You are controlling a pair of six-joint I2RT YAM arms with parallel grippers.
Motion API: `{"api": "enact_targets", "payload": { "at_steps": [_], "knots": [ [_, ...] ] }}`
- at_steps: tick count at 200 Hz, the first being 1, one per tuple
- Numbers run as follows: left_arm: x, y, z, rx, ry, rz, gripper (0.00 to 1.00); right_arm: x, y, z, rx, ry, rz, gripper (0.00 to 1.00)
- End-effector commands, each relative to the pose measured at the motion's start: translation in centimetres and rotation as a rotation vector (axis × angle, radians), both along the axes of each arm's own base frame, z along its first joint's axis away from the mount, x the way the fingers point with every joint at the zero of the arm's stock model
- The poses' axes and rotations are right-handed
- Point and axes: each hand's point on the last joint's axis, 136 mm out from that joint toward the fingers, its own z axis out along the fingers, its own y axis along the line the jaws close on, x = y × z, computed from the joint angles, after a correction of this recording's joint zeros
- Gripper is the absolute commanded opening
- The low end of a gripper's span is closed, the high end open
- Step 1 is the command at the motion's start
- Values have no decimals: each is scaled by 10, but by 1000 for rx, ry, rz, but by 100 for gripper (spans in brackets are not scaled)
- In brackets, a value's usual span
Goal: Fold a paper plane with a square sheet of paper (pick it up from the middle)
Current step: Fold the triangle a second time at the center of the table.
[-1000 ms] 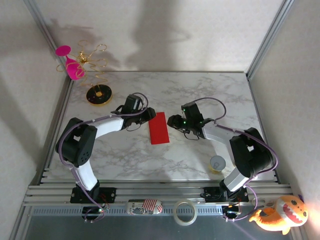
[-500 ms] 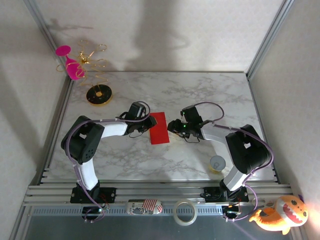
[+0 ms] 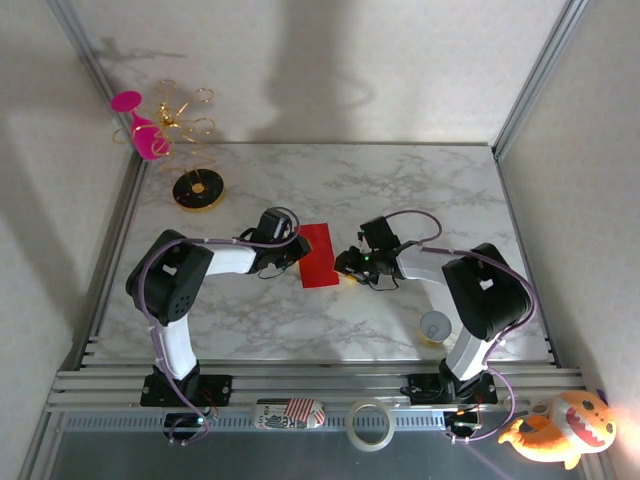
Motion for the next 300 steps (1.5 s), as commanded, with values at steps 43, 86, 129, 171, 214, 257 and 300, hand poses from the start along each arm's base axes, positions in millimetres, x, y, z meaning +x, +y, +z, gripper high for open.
{"api": "enact_targets", "payload": {
  "at_steps": [43,86,129,171,214,257,300],
  "knots": [
    [-18,17,-30,67,81,28,23,-5,13,8,48,19,44,37],
    [-17,17,-30,64,80,27,23,-9,17,10,90,36,46,34],
    [-17,16,-28,62,77,21,23,-12,21,10,128,58,44,30],
    [-17,16,-27,63,74,20,23,-11,19,14,138,58,25,26],
    [-16,15,-23,59,69,17,23,-10,9,11,80,66,-17,18],
    [5,-2,20,20,-22,-51,25,-11,7,10,64,79,-26,1],
    [31,-2,53,34,-122,-83,28,-14,1,9,44,82,-38,0]
  ]
}}
